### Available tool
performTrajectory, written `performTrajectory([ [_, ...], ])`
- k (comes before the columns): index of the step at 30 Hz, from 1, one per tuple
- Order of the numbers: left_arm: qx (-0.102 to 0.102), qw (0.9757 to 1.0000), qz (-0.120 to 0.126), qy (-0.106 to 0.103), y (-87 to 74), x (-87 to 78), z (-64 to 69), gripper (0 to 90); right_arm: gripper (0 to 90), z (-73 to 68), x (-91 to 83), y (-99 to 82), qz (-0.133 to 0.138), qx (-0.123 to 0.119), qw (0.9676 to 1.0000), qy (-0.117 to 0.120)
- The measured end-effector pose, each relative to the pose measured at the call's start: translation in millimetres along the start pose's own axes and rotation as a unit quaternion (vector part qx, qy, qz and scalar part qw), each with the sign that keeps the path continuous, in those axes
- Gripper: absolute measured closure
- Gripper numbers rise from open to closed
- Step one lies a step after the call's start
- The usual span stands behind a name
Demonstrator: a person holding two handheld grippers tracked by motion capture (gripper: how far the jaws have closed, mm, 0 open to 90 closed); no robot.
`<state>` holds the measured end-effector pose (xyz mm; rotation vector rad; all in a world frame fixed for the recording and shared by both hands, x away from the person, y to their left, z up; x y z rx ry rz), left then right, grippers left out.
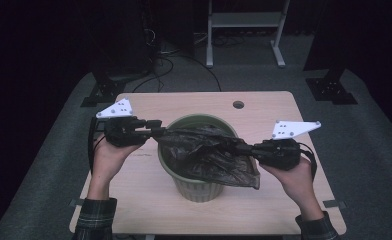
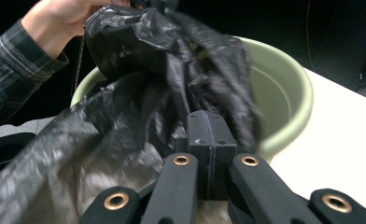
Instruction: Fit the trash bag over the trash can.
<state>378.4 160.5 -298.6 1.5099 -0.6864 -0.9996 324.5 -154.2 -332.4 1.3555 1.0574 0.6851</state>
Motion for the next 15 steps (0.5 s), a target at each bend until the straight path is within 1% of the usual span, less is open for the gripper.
performTrajectory([
  [1, 0.003, 1.0000, 0.003, 0.000, 5.3, 0.0, -0.4, 56.1, 90.0, -0.3, 3.2, 0.9, -0.002, -0.003, 1.0000, 0.001],
  [3, 0.011, 0.9999, 0.013, -0.002, 17.2, 2.2, 0.6, 50.5, 90.0, -0.5, 8.7, 2.1, -0.006, -0.008, 0.9999, 0.003],
  [6, 0.027, 0.9994, 0.012, -0.018, 33.1, 12.7, 6.1, 49.0, 90.0, 1.2, 14.1, 2.4, -0.008, -0.008, 0.9999, 0.005],
  [7, 0.032, 0.9990, 0.009, -0.029, 37.4, 18.7, 9.3, 48.9, 90.0, 1.5, 15.4, 2.4, -0.009, -0.006, 0.9999, 0.005],
  [8, 0.036, 0.9987, 0.007, -0.035, 40.1, 23.7, 11.8, 48.9, 90.0, 2.0, 16.3, 2.5, -0.010, -0.007, 0.9999, 0.005],
  [11, 0.045, 0.9972, -0.005, -0.059, 47.3, 48.2, 23.1, 48.1, 90.0, 3.0, 17.8, 3.2, -0.007, -0.007, 0.9999, 0.007],
  [13, 0.050, 0.9961, -0.015, -0.071, 47.4, 62.8, 27.9, 47.5, 90.0, 3.8, 18.3, 4.0, -0.006, -0.006, 0.9999, 0.009],
  [15, 0.049, 0.9954, -0.026, -0.078, 45.0, 75.9, 30.4, 47.6, 90.0, 4.1, 18.8, 4.9, -0.004, -0.006, 0.9999, 0.011],
])
Point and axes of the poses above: each handheld gripper's, and its own axes: x roughly forward along the jaws, y roughly out of its top, z roughly to its right, the point moved 6 cm from there along x, roughly forward along the jaws, and after that the axes turned 11 degrees about z, right-handed, at the moved point
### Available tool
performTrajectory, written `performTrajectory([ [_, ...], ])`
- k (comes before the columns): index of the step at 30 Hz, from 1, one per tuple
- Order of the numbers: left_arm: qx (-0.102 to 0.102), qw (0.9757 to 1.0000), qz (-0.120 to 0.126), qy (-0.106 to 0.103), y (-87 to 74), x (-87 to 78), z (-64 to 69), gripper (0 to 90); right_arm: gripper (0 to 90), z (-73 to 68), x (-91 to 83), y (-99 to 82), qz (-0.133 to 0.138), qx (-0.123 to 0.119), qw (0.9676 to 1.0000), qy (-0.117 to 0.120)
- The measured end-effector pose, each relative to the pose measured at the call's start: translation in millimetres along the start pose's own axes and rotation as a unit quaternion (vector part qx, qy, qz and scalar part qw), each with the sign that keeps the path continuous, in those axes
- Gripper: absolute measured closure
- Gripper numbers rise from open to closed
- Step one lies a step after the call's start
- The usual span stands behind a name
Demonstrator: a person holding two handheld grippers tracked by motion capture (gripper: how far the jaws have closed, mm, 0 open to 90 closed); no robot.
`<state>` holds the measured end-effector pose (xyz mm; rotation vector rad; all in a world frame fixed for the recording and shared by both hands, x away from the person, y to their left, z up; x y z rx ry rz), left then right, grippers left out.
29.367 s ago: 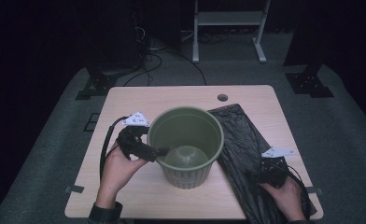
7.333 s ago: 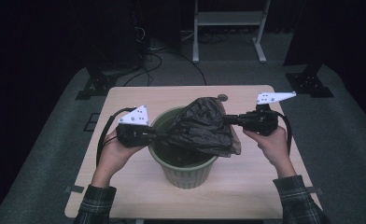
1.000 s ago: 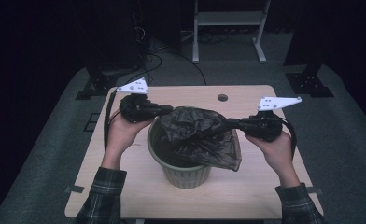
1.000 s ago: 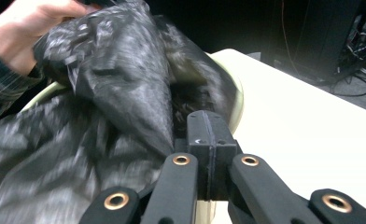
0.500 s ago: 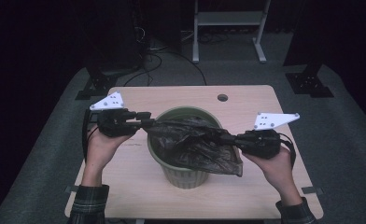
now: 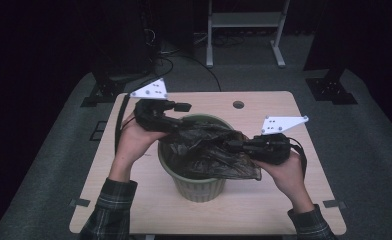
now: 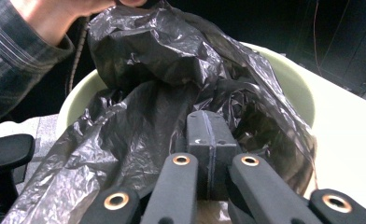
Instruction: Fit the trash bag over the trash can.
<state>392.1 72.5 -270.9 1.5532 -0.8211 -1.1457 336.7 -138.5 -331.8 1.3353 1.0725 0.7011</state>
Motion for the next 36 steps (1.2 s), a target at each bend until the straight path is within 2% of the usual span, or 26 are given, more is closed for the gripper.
performTrajectory([
  [5, -0.007, 0.9994, -0.028, -0.021, -8.5, 23.5, 2.4, 51.2, 90.0, -0.7, 1.6, 1.9, -0.001, -0.003, 1.0000, 0.006],
  [8, 0.000, 0.9982, -0.054, -0.027, -15.5, 30.8, 3.3, 55.7, 90.0, -1.1, 0.5, 2.2, 0.001, -0.004, 1.0000, 0.007],
  [10, 0.001, 0.9972, -0.066, -0.035, -18.6, 32.9, 4.4, 63.9, 90.0, -1.9, -0.6, 3.1, 0.004, -0.006, 0.9999, 0.010],
  [12, 0.005, 0.9964, -0.078, -0.033, -21.9, 33.3, 4.5, 78.2, 90.0, -3.2, -1.9, 3.8, 0.005, -0.005, 0.9999, 0.011],
  [14, 0.003, 0.9968, -0.074, -0.029, -23.7, 30.0, 3.1, 89.8, 90.0, -4.2, -3.3, 4.4, 0.008, -0.006, 0.9999, 0.013],
  [17, -0.008, 0.9985, -0.055, -0.003, -25.8, 17.8, -4.9, 90.0, 90.0, -3.3, -7.8, 4.6, 0.009, -0.006, 0.9999, 0.009],
  [21, -0.022, 0.9988, -0.039, 0.022, -31.3, -4.1, -15.3, 90.0, 90.0, -0.1, -16.9, 3.1, 0.008, -0.005, 1.0000, 0.000],
  [25, -0.034, 0.9976, -0.032, 0.052, -39.8, -31.0, -23.4, 90.0, 90.0, -0.8, -27.3, -0.3, 0.002, -0.006, 1.0000, -0.007],
  [30, -0.047, 0.9955, -0.012, 0.081, -48.8, -63.5, -31.9, 90.0, 90.0, -2.3, -42.4, -6.6, -0.009, -0.013, 0.9996, -0.024],
  [36, -0.061, 0.9928, 0.007, 0.104, -57.8, -89.5, -34.9, 90.0, 90.0, -4.3, -60.6, -18.5, -0.029, -0.014, 0.9988, -0.038],
])
Point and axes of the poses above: each handheld gripper's, and its own axes: x roughly forward along the jaws, y roughly out of its top, z roughly to its right, the point moved 6 cm from there along x, roughly forward along the jaws, and after that the axes turned 11 degrees about z, right-handed, at the moved point
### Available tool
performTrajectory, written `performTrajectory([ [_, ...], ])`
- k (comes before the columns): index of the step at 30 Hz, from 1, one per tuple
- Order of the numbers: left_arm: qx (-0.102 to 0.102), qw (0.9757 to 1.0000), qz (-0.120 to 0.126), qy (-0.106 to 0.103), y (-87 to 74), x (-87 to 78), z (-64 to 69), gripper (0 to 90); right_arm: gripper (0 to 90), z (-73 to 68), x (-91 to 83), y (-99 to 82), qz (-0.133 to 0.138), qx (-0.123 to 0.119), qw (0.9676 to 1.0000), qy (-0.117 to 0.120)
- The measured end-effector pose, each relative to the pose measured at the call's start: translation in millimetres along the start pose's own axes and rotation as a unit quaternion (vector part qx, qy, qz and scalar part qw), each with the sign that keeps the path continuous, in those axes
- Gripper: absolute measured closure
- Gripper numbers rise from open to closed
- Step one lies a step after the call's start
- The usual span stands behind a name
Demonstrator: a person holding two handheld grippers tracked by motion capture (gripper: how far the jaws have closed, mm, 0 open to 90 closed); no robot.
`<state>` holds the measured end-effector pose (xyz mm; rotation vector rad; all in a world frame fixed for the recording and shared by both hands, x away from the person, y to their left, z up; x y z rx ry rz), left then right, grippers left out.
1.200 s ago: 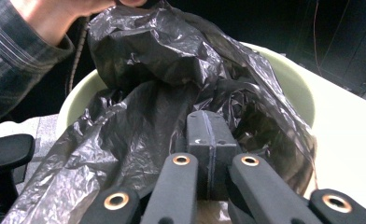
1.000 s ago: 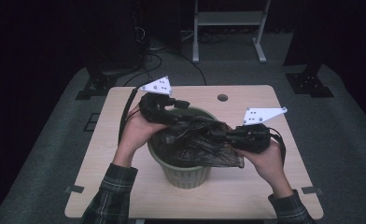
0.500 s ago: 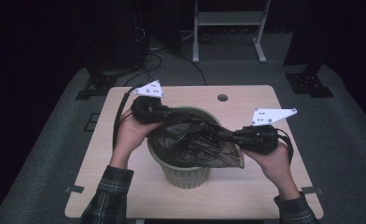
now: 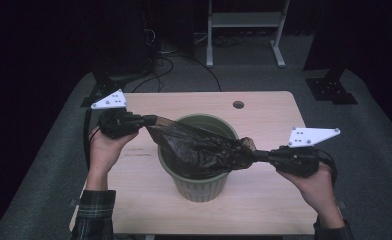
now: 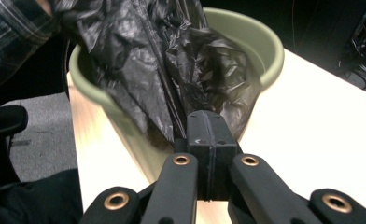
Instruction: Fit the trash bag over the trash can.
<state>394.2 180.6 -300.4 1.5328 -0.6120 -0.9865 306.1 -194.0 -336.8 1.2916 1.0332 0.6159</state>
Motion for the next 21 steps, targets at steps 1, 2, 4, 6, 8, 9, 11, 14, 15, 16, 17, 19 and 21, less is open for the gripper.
performTrajectory([
  [1, -0.001, 1.0000, 0.000, 0.001, -2.8, -2.9, -0.9, 90.0, 90.0, -0.8, -2.2, -2.2, -0.003, 0.001, 1.0000, -0.001],
  [2, -0.005, 1.0000, 0.002, 0.002, -4.8, -5.0, -1.4, 90.0, 90.0, -2.5, -5.7, -6.7, -0.007, 0.004, 1.0000, 0.000],
  [4, -0.007, 1.0000, 0.001, 0.005, -9.0, -7.9, -2.5, 90.0, 90.0, -6.5, -10.2, -16.9, -0.018, 0.009, 0.9998, 0.002],
  [6, -0.010, 0.9999, 0.002, 0.005, -12.0, -9.3, -3.1, 90.0, 90.0, -11.0, -12.8, -30.1, -0.032, 0.017, 0.9993, 0.007],
  [8, -0.012, 0.9999, 0.002, 0.007, -14.4, -10.8, -4.1, 90.0, 90.0, -17.1, -12.6, -44.7, -0.048, 0.024, 0.9985, 0.013],
  [9, -0.014, 0.9999, 0.005, 0.008, -15.0, -11.7, -4.7, 90.0, 90.0, -19.4, -11.7, -50.5, -0.055, 0.028, 0.9980, 0.016],
  [11, -0.016, 0.9998, 0.007, 0.003, -15.0, -11.5, -3.8, 90.0, 90.0, -26.0, -7.1, -65.1, -0.069, 0.038, 0.9965, 0.030],
  [14, -0.011, 0.9999, 0.004, 0.007, -13.9, -10.3, -3.2, 90.0, 74.9, -28.2, -3.6, -69.6, -0.071, 0.036, 0.9963, 0.031],
  [15, -0.011, 0.9999, 0.005, 0.008, -13.4, -10.5, -3.6, 90.0, 72.0, -26.5, -4.5, -66.7, -0.064, 0.037, 0.9969, 0.029],
  [16, -0.011, 0.9999, 0.004, 0.008, -13.1, -10.7, -4.0, 90.0, 71.8, -25.4, -6.7, -62.9, -0.054, 0.043, 0.9971, 0.031],
  [17, -0.012, 0.9999, 0.005, 0.007, -12.7, -10.9, -4.2, 90.0, 70.7, -23.5, -9.8, -58.3, -0.044, 0.041, 0.9978, 0.029],
  [19, -0.011, 0.9999, 0.004, 0.008, -11.9, -11.3, -4.5, 89.9, 69.6, -20.1, -17.6, -46.9, -0.021, 0.041, 0.9986, 0.025],
  [21, -0.009, 0.9999, 0.005, 0.008, -11.0, -11.2, -4.6, 90.0, 67.6, -16.6, -25.8, -33.5, 0.001, 0.035, 0.9992, 0.019],
])
Point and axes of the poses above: each handheld gripper's, and its own axes: x roughly forward along the jaws, y roughly out of its top, z roughly to its right, the point moved 6 cm from there along x, roughly forward along the jaws, and after that the axes turned 11 degrees about z, right-handed, at the moved point
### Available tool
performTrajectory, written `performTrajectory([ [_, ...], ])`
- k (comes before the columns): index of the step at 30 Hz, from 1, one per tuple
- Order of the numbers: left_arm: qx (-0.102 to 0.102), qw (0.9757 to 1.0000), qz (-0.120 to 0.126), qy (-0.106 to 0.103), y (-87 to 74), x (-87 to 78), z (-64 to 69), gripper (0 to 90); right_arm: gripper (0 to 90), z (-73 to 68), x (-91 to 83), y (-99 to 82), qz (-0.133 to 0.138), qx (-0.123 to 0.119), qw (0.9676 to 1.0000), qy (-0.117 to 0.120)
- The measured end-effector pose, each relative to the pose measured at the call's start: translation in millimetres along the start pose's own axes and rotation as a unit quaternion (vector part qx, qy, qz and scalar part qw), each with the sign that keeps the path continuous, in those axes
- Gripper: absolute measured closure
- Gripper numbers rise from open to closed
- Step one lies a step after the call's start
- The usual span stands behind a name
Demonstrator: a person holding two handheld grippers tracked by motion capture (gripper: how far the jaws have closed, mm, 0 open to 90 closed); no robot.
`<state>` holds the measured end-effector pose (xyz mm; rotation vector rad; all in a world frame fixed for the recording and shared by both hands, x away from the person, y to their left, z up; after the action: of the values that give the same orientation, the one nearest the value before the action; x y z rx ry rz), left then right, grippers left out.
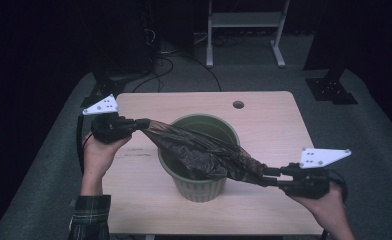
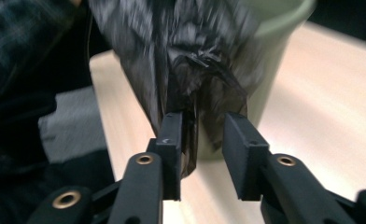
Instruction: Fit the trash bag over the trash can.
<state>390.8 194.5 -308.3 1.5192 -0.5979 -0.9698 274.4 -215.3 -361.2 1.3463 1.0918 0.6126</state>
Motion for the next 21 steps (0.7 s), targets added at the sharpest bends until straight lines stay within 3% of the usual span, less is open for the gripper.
performTrajectory([
  [6, 0.001, 1.0000, -0.003, -0.001, 0.6, 1.0, 0.0, 90.0, 65.7, 7.9, -22.5, 43.0, 0.055, -0.022, 0.9981, -0.017],
  [9, 0.001, 1.0000, -0.002, -0.003, 1.4, 1.9, 1.1, 90.0, 65.9, 13.5, -24.3, 63.4, 0.077, -0.029, 0.9963, -0.027],
  [13, 0.002, 1.0000, 0.001, -0.004, 2.6, 2.2, 1.4, 90.0, 66.1, 21.5, 2.6, 75.9, 0.055, -0.033, 0.9977, -0.019],
  [18, 0.002, 1.0000, 0.000, -0.006, 3.2, 2.3, 1.6, 89.9, 67.4, 37.4, 47.1, 70.6, 0.027, -0.021, 0.9994, -0.003],
  [21, 0.000, 1.0000, 0.000, -0.006, 3.1, 2.1, 1.1, 89.9, 67.9, 39.9, 64.1, 67.5, 0.026, -0.007, 0.9993, 0.025],
])
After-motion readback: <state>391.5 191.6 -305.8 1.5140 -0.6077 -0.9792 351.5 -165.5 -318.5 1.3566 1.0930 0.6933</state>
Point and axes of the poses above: each handheld gripper's, and its own axes: x roughly forward along the jaws, y roughly out of its top, z roughly to its right, the point moved 6 cm from there along x, roughly forward along the jaws, and after that the axes turned 11 degrees about z, right-handed, at the moved point
